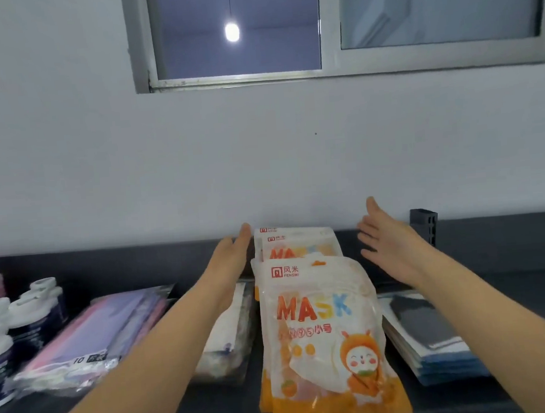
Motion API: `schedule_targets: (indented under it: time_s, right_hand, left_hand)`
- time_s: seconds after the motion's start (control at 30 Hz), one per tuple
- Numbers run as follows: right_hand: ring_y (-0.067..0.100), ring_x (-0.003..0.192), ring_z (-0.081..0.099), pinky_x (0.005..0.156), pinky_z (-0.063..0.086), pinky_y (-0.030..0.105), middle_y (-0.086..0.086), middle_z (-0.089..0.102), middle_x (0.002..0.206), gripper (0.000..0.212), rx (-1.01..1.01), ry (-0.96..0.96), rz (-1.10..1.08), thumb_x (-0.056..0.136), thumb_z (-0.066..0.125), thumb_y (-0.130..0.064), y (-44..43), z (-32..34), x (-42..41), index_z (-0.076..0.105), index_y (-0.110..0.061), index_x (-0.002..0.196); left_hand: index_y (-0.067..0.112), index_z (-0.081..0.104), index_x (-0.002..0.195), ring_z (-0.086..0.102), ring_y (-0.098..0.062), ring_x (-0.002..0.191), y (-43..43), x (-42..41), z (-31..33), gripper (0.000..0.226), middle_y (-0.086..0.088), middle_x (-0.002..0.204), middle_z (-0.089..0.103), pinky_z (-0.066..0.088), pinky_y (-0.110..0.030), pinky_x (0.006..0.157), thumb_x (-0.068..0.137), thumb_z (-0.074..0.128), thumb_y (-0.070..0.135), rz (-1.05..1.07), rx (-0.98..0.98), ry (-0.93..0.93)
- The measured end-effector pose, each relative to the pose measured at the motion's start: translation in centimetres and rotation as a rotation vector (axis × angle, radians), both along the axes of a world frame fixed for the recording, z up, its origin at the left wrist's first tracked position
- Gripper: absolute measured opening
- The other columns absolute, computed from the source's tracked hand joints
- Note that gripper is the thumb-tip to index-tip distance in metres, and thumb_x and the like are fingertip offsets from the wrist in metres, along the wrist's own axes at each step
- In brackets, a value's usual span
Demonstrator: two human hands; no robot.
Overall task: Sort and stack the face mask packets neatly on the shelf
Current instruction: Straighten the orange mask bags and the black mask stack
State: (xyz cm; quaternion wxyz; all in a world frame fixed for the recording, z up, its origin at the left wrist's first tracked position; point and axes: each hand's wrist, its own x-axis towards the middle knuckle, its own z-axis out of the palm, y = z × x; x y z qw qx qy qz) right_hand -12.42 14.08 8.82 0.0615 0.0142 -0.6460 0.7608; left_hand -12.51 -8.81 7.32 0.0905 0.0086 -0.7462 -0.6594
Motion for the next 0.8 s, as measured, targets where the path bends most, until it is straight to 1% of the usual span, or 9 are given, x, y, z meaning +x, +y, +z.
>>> schedule_targets:
  time_s: [0.23,0.33,0.43,0.5,0.57,0.6,0.67,0.73,0.8]
  right_hand:
    - [0.021,0.146,0.013,0.119,0.012,0.044,0.006,0.014,0.158,0.094,-0.011,-0.157,0.050,0.085,0.030,-0.072,-0.1,-0.2,-6.2,0.010,-0.008,0.150]
    - [0.024,0.146,0.010,0.118,0.013,0.047,0.008,0.010,0.158,0.098,-0.020,-0.233,0.066,0.082,0.031,-0.075,-0.3,-1.0,-7.2,0.007,-0.009,0.150]
    - [0.029,0.140,0.029,0.106,0.034,0.050,0.012,0.021,0.155,0.101,-0.069,-0.285,0.099,0.080,0.035,-0.075,-0.6,-1.3,-7.3,0.010,-0.006,0.150]
    - [0.032,0.126,0.048,0.085,0.048,0.048,0.014,0.037,0.148,0.102,-0.062,-0.289,0.128,0.079,0.034,-0.076,-0.8,-1.1,-7.1,0.015,-0.004,0.149]
    - [0.031,0.111,0.057,0.076,0.050,0.045,0.014,0.048,0.139,0.102,-0.022,-0.288,0.158,0.079,0.033,-0.077,-1.0,-1.0,-6.9,0.020,-0.002,0.147]
    - [0.031,0.108,0.059,0.078,0.050,0.046,0.014,0.050,0.136,0.103,-0.009,-0.288,0.164,0.078,0.033,-0.077,-1.0,-1.0,-6.8,0.021,-0.001,0.146]
    - [0.030,0.125,0.048,0.096,0.044,0.048,0.013,0.039,0.146,0.104,0.016,-0.278,0.152,0.078,0.034,-0.077,-0.8,-1.1,-7.0,0.016,-0.002,0.148]
    - [0.025,0.143,0.021,0.116,0.021,0.048,0.009,0.017,0.157,0.104,0.079,-0.250,0.115,0.077,0.033,-0.078,-0.4,-1.0,-7.0,0.008,-0.008,0.150]
    - [0.022,0.146,0.011,0.118,0.010,0.046,0.006,0.012,0.158,0.102,0.146,-0.209,0.087,0.078,0.032,-0.078,-0.2,-0.6,-6.7,0.008,-0.011,0.151]
  left_hand:
    - [0.013,0.021,0.149,0.015,-0.027,0.145,0.1,-5.7,-0.7,0.081,-0.007,0.157,0.020,0.014,-0.047,0.118,0.089,0.025,0.068,-0.098,0.088,-0.195]
    - [0.020,0.048,0.131,0.041,-0.030,0.134,0.3,-6.3,-1.3,0.062,-0.010,0.139,0.050,0.026,-0.048,0.114,0.091,0.027,0.063,-0.213,0.081,-0.232]
    - [0.017,0.065,0.115,0.069,-0.025,0.097,0.4,-6.3,-1.7,0.061,-0.007,0.102,0.073,0.053,-0.040,0.091,0.092,0.030,0.061,-0.327,0.055,-0.262]
    - [0.016,0.064,0.115,0.072,-0.022,0.088,0.5,-6.6,-1.8,0.060,-0.006,0.098,0.074,0.058,-0.032,0.076,0.093,0.031,0.060,-0.361,0.033,-0.256]
    - [0.016,0.065,0.115,0.072,-0.021,0.088,0.6,-6.7,-1.6,0.061,-0.006,0.098,0.074,0.058,-0.031,0.074,0.093,0.030,0.061,-0.366,-0.010,-0.254]
    - [0.016,0.065,0.115,0.072,-0.021,0.088,0.7,-6.6,-1.5,0.062,-0.005,0.098,0.075,0.058,-0.032,0.076,0.092,0.030,0.061,-0.358,-0.037,-0.243]
    - [0.018,0.066,0.115,0.071,-0.021,0.090,0.6,-6.3,-1.3,0.062,-0.003,0.096,0.074,0.053,-0.038,0.090,0.092,0.029,0.062,-0.311,-0.092,-0.214]
    - [0.020,0.065,0.115,0.066,-0.021,0.100,0.4,-6.3,-1.1,0.059,0.000,0.102,0.073,0.040,-0.046,0.105,0.093,0.029,0.061,-0.275,-0.149,-0.176]
    - [0.022,0.062,0.119,0.061,-0.021,0.109,0.1,-5.9,-0.6,0.054,0.001,0.111,0.069,0.035,-0.049,0.109,0.094,0.030,0.059,-0.260,-0.175,-0.145]
